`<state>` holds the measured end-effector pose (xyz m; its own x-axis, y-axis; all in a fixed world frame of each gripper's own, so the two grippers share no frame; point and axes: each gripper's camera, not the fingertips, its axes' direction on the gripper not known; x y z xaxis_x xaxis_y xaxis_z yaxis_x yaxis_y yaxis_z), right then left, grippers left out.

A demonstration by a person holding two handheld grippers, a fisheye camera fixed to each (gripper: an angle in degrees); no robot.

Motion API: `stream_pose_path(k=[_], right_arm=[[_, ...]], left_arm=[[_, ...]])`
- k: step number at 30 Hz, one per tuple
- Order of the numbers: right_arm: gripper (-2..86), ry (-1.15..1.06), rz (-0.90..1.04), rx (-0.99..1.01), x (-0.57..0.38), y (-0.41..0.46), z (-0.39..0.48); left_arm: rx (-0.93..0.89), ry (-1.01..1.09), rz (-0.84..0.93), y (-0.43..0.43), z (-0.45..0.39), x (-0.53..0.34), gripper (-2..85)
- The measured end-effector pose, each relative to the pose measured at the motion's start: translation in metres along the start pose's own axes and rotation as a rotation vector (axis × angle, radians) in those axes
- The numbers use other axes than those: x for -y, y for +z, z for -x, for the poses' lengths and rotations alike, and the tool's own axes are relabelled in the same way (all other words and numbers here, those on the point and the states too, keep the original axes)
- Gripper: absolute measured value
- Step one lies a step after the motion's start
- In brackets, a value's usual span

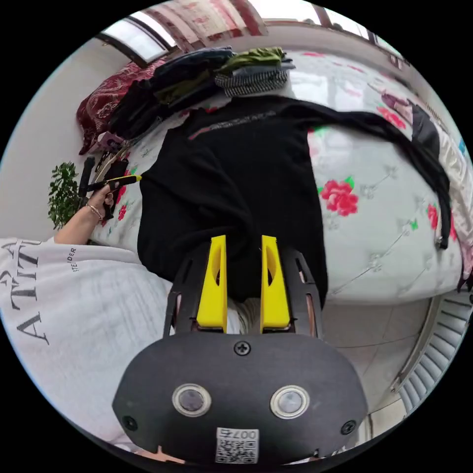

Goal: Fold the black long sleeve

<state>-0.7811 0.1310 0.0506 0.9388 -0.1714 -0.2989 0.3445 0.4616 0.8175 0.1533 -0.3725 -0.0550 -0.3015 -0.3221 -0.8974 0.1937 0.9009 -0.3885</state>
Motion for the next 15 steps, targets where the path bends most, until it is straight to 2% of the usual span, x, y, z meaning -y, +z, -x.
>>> stream_pose_path(k=[3,5,8,10,13,15], right_arm=[[3.8,0.109,0.083,0.062,0.000,0.062,-0.004],[2.0,0.117,0.025,-0.044,0.002,0.062,0.010],[0.5,-0.091,0.056,-0.130,0.022,0.043,0.042],[0.1,-0.214,-0.102,-0.315,0.032,-0.015,0.064],[0.0,-0.388,-0.285,-0.459,0.030,-0.084,0.101],[-0.1,-0.478,-0.292,-0.517,0.023,-0.098,0.118]], left_arm=[[-0.057,-0.069,-0.006,-0.010,0.015,-0.005,-0.9],[-0.048,-0.072,0.020,-0.007,0.018,-0.008,-0.9],[-0.020,-0.059,0.056,-0.001,0.021,-0.007,-0.9],[-0.021,-0.070,0.070,0.001,0.026,-0.005,-1.0],[-0.007,-0.055,0.081,0.002,0.027,-0.002,-1.0],[0.002,-0.033,0.073,0.001,0.027,-0.003,-1.0]])
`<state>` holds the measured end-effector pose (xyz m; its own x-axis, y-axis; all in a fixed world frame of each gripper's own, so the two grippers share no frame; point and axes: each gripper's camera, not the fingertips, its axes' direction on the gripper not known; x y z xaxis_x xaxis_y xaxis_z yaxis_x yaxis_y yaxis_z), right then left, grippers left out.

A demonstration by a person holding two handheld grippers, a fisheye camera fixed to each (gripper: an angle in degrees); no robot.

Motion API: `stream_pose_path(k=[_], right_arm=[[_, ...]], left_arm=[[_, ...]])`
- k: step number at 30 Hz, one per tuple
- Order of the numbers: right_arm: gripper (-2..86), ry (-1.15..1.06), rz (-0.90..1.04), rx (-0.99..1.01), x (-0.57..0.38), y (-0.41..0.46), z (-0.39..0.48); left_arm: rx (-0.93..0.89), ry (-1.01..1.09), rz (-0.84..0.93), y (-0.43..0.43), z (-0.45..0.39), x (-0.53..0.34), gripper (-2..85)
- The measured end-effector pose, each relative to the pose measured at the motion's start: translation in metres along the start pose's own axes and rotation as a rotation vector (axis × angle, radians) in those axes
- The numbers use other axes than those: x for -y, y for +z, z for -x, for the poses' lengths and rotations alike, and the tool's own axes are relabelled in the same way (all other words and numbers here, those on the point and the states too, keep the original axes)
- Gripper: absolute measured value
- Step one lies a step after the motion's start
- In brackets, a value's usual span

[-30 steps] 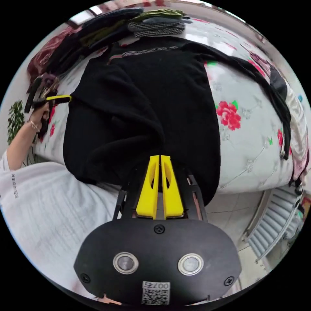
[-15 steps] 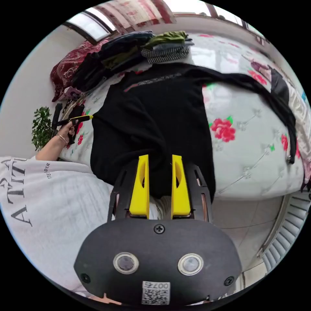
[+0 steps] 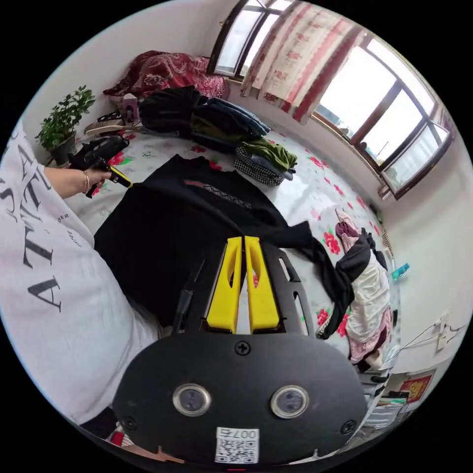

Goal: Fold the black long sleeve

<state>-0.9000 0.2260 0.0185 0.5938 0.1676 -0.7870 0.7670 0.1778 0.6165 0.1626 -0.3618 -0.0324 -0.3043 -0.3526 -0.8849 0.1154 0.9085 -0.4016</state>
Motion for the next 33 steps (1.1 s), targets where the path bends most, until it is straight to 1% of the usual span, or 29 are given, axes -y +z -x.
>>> stream_pose_path(k=[2,4,5,6,7,9,11,13,17,21,23,24,27,29,30,33], right_arm=[[-0.1,-0.043,0.048,0.019,-0.004,0.004,0.011],[0.1,-0.006,0.219,0.083,-0.025,0.049,0.025],[0.1,0.020,0.270,0.112,-0.033,0.064,0.027],[0.1,0.090,0.391,0.178,-0.050,0.099,0.031],[0.2,0.189,0.529,0.198,-0.068,0.130,0.033],[0.5,0.285,0.627,0.220,-0.087,0.153,0.033],[1.3,0.355,0.603,0.287,-0.091,0.150,0.023],[3.2,0.423,0.528,0.339,-0.087,0.134,0.000],[6.5,0.430,0.451,0.354,-0.076,0.110,-0.029],[8.8,0.248,0.446,0.441,-0.040,0.119,-0.006],[8.2,0.170,0.486,0.509,-0.025,0.141,0.018],[7.1,0.116,0.539,0.537,-0.018,0.158,0.034],[3.4,0.066,0.637,0.430,-0.015,0.187,0.045],[1.7,0.121,0.635,0.477,-0.015,0.188,0.025],[0.9,0.188,0.635,0.450,-0.018,0.187,0.005],[0.2,0.371,0.658,0.346,-0.034,0.186,-0.054]], left_arm=[[0.010,0.005,-0.002,-0.001,0.002,-0.001,-1.0],[-0.004,-0.001,-0.002,0.002,0.010,-0.005,-1.0],[-0.013,-0.008,-0.006,0.003,0.013,-0.006,-1.0],[-0.039,-0.027,-0.012,0.004,0.021,-0.008,-1.0],[-0.064,-0.045,-0.016,0.004,0.028,-0.010,-1.0],[-0.101,-0.054,-0.017,0.003,0.038,-0.012,-0.9],[-0.132,-0.052,-0.023,0.000,0.047,-0.015,-0.9],[-0.139,-0.056,-0.022,-0.007,0.060,-0.019,-0.9],[-0.138,-0.063,-0.079,-0.029,0.083,-0.025,-0.3],[-0.143,-0.078,-0.136,-0.041,0.115,0.005,4.3],[-0.154,-0.078,-0.157,-0.038,0.126,0.035,6.5],[-0.164,-0.074,-0.171,-0.033,0.133,0.058,7.5],[-0.210,-0.113,-0.180,-0.011,0.155,0.120,9.0],[-0.275,-0.168,-0.166,0.007,0.172,0.151,9.4],[-0.314,-0.200,-0.155,0.020,0.182,0.168,8.9],[-0.391,-0.276,-0.108,0.054,0.204,0.189,2.6]])
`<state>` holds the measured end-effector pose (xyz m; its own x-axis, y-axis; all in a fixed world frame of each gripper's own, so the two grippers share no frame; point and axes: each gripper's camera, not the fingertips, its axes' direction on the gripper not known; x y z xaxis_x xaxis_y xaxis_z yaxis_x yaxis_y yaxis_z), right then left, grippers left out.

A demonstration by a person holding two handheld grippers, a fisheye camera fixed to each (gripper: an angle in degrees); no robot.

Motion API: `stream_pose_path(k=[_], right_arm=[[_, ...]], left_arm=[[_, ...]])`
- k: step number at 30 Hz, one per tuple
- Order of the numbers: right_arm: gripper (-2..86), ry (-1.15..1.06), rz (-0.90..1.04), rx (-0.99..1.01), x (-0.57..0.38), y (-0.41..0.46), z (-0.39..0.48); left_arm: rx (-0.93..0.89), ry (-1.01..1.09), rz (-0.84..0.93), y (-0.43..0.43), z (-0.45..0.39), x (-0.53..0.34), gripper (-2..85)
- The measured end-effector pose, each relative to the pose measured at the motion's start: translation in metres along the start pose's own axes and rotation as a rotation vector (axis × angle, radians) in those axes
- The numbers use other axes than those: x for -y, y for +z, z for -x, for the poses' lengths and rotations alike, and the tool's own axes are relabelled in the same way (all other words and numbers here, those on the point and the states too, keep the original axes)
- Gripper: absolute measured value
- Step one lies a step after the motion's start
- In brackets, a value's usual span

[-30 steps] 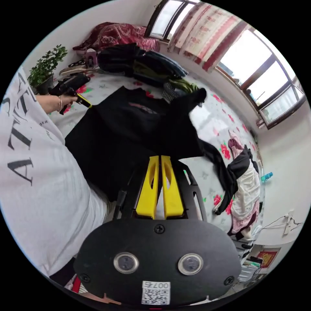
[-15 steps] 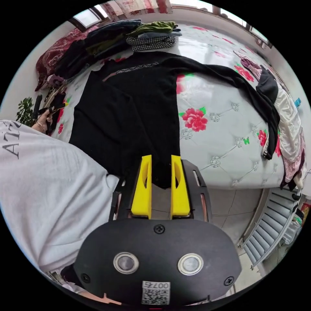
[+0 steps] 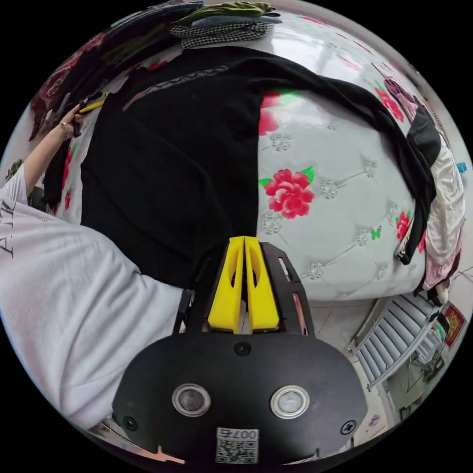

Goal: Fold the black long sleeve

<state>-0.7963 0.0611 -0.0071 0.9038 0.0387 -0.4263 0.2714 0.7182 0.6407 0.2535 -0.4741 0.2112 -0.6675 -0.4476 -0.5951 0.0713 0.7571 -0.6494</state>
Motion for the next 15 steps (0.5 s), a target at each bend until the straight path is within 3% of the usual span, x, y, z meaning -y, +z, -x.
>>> stream_pose_path(k=[3,5,11,14,15], right_arm=[[0.2,0.210,0.007,-0.111,0.005,-0.010,-0.056],[0.5,0.236,-0.061,-0.087,0.022,-0.025,-0.068],[3.0,-0.264,-0.332,0.111,0.166,-0.056,0.041],[4.3,-0.468,-0.392,0.260,0.245,-0.056,0.115],[4.8,-0.534,-0.400,0.297,0.272,-0.053,0.144]], left_arm=[[-0.052,-0.025,0.008,0.009,0.019,0.000,-0.4],[-0.079,-0.014,-0.023,0.004,0.026,-0.008,-0.5],[-0.143,0.049,-0.168,-0.026,0.033,-0.031,5.8],[-0.153,0.111,-0.061,-0.005,0.020,-0.015,9.8],[-0.162,0.120,0.015,0.012,0.014,-0.009,5.4]])
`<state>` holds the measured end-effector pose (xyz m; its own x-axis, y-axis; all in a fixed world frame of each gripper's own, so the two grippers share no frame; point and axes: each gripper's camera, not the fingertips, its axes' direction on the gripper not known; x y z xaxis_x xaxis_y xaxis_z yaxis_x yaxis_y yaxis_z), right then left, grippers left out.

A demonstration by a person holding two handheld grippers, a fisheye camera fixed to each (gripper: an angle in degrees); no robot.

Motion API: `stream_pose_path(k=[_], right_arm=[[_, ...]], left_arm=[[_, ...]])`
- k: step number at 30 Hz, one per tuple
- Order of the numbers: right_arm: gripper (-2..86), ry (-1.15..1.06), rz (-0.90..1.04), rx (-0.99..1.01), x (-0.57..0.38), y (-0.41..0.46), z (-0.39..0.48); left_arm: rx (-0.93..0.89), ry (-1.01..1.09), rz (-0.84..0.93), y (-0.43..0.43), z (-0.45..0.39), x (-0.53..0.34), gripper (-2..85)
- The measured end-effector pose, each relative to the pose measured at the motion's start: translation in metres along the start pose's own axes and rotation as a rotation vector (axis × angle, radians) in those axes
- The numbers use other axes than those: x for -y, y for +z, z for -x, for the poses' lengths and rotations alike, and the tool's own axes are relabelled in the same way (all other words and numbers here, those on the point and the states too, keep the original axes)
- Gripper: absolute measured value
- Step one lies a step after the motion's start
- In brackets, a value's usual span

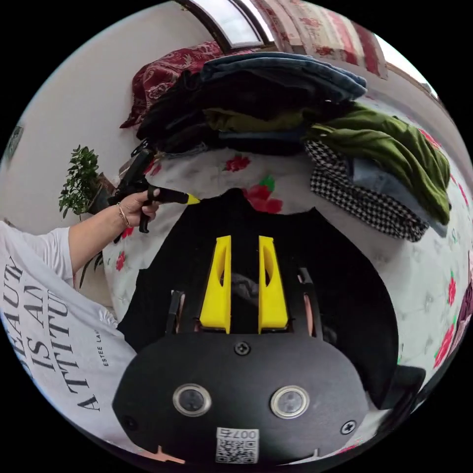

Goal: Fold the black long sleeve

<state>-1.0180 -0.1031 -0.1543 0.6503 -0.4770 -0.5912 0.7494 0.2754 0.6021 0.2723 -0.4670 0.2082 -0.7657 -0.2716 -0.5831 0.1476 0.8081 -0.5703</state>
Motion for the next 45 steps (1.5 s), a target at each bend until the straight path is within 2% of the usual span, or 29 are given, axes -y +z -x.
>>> stream_pose_path(k=[3,5,7,9,10,12,15,20,23,28,31,35,40,42,45], right_arm=[[4.5,-0.074,0.072,-0.001,0.061,0.060,0.015],[3.3,-0.082,0.123,-0.003,0.082,0.094,0.021],[1.6,-0.061,0.201,-0.063,0.093,0.133,0.027],[1.0,-0.070,0.041,-0.185,0.090,0.131,0.033],[0.7,-0.070,0.076,-0.220,0.092,0.142,0.033],[0.5,-0.033,0.049,-0.196,0.095,0.142,0.033],[0.8,0.033,0.042,-0.130,0.096,0.122,0.035],[3.1,0.127,-0.109,-0.055,0.028,0.056,0.027],[4.4,0.308,-0.141,-0.105,-0.047,0.019,-0.005],[6.8,0.749,-0.124,-0.351,-0.203,-0.063,-0.085],[7.8,0.902,-0.069,-0.548,-0.271,-0.112,-0.126],[8.8,0.912,0.096,-0.699,-0.311,-0.146,-0.175],[7.2,0.767,0.314,-0.689,-0.317,-0.134,-0.230],[5.9,0.741,0.230,-0.704,-0.316,-0.140,-0.237],[3.3,0.709,0.212,-0.574,-0.320,-0.145,-0.252]], left_arm=[[0.095,-0.035,0.027,0.016,-0.002,-0.001,1.0],[0.079,-0.058,-0.039,0.003,-0.004,-0.013,0.1],[0.166,-0.035,-0.151,-0.030,-0.022,-0.047,-0.3],[0.230,-0.051,-0.210,-0.047,-0.031,-0.079,-0.4],[0.285,-0.084,-0.217,-0.048,-0.031,-0.094,-0.4],[0.339,-0.150,-0.199,-0.037,-0.022,-0.105,-0.3],[0.282,-0.215,-0.184,-0.017,-0.004,-0.100,-0.3],[0.339,-0.124,-0.169,0.001,-0.020,-0.077,-0.4],[0.381,-0.074,-0.150,0.014,-0.035,-0.063,-0.3],[0.375,-0.117,-0.163,0.021,-0.044,-0.063,2.6],[0.400,-0.207,-0.238,0.002,-0.049,-0.091,4.6],[0.438,-0.237,-0.306,-0.027,-0.070,-0.136,4.7],[0.474,-0.229,-0.209,-0.031,-0.106,-0.191,0.1],[0.483,-0.242,-0.174,-0.027,-0.114,-0.206,-0.5],[0.466,-0.249,-0.149,-0.020,-0.123,-0.224,-0.8]])
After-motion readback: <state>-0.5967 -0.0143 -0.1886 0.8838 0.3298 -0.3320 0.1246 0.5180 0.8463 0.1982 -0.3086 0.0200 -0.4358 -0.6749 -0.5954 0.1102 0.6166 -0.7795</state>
